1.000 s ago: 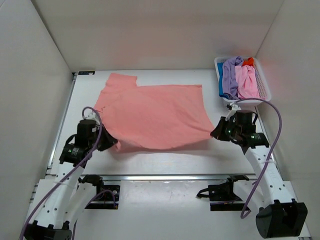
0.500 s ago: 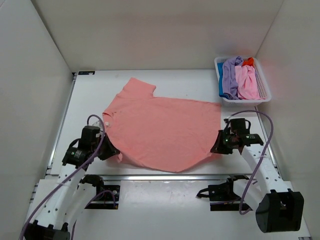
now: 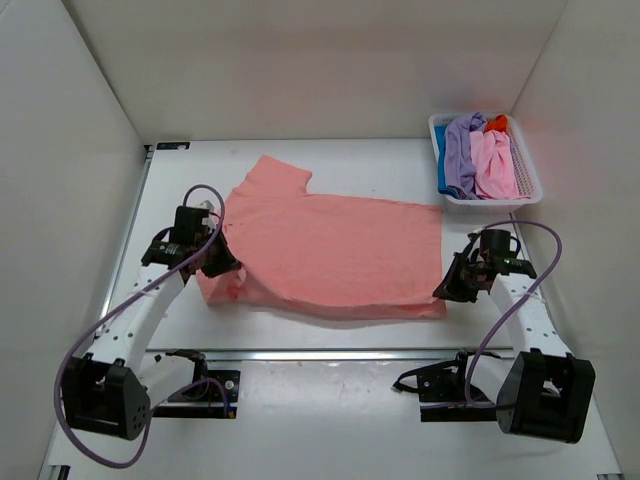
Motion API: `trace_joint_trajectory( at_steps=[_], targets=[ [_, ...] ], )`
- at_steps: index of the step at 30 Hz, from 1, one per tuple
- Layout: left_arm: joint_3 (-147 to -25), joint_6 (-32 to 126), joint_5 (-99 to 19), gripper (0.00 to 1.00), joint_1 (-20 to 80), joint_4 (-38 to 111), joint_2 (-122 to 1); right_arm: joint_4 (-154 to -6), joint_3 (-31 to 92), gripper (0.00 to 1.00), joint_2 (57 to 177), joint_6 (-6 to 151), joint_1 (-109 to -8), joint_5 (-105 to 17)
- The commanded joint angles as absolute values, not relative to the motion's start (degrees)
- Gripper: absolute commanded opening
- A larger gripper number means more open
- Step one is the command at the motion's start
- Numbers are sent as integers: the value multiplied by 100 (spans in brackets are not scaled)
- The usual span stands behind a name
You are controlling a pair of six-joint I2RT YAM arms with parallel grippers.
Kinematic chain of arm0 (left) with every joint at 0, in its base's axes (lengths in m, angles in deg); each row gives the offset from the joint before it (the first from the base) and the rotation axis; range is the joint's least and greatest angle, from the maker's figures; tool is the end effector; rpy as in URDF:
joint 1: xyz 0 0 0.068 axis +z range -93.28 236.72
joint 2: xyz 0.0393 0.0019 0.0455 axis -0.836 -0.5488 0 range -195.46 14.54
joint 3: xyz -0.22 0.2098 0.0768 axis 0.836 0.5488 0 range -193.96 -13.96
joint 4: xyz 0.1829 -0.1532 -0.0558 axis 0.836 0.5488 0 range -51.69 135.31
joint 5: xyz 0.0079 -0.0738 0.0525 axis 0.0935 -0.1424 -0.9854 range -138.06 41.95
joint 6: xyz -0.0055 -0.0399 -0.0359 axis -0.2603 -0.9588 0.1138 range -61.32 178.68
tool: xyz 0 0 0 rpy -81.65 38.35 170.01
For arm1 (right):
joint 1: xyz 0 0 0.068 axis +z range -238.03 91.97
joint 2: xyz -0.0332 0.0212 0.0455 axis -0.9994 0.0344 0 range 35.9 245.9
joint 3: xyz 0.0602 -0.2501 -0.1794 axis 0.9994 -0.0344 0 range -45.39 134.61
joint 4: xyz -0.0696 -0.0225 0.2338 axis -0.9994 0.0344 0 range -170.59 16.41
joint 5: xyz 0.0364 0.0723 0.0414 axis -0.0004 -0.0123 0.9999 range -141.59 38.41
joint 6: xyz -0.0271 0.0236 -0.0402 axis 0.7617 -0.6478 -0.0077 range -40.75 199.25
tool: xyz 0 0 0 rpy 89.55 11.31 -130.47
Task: Fold and stack the t-shirts
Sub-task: Fold the flattened tshirt in 1/3 of the way
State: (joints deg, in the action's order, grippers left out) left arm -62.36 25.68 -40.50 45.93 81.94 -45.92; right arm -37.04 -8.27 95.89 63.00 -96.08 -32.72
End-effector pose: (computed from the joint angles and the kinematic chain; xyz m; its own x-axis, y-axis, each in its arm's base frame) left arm 0.1618 -0.0356 0.3005 -0.8212 -0.3931 -0.4135 -0.2252 0.8893 -0.3981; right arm 0.1431 -0.0086 0.2467 -0.8699 0.3904 -0.3013 0.2580 0.8810 0.3965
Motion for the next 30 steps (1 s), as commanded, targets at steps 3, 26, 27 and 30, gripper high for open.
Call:
trace_joint_trajectory(
  at_steps=[3,26,27,30],
  targets=[
    [-6660,2800,-4226,0,4748,7707,-5101,-4077,-593,0,9839,6448,-9769,-3225],
    [-8162,3353,-4304,28,4872,7048,-7203,-4631,-382,39,10244,6352,-9936,-3594],
    [-8407,3432,-4418,44,4820,7100,-7290,-4657,-382,49,10165,6308,-9936,-3699],
    [-8891,3582,-4682,61,4714,7625,-7483,-4596,-285,60,9858,6220,-9805,-4007]
  ],
)
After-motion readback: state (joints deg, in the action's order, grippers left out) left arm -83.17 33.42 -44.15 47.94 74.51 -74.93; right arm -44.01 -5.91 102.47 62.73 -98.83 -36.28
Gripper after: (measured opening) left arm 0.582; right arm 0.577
